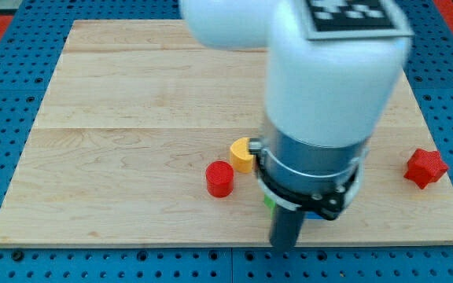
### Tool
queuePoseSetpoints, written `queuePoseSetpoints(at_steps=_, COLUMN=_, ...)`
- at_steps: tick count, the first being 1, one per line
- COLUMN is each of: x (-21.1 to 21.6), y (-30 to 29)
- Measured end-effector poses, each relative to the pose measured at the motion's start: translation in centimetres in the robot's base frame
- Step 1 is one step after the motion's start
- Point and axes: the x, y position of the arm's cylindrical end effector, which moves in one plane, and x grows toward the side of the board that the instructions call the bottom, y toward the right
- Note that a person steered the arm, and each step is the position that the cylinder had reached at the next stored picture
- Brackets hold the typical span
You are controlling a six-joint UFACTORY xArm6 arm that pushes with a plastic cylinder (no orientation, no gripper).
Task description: Slightly push the red star towards the upwards of the board
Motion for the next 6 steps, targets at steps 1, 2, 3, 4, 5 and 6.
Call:
queuePoseSetpoints(at_steps=1, x=-2.2, y=13.3)
queuePoseSetpoints(at_steps=2, x=-6.6, y=22.0)
queuePoseSetpoints(at_steps=3, x=-10.3, y=18.5)
queuePoseSetpoints(at_steps=4, x=-9.9, y=10.8)
queuePoseSetpoints(at_steps=5, x=-10.7, y=16.6)
queuePoseSetpoints(at_steps=6, x=-9.6, y=17.4)
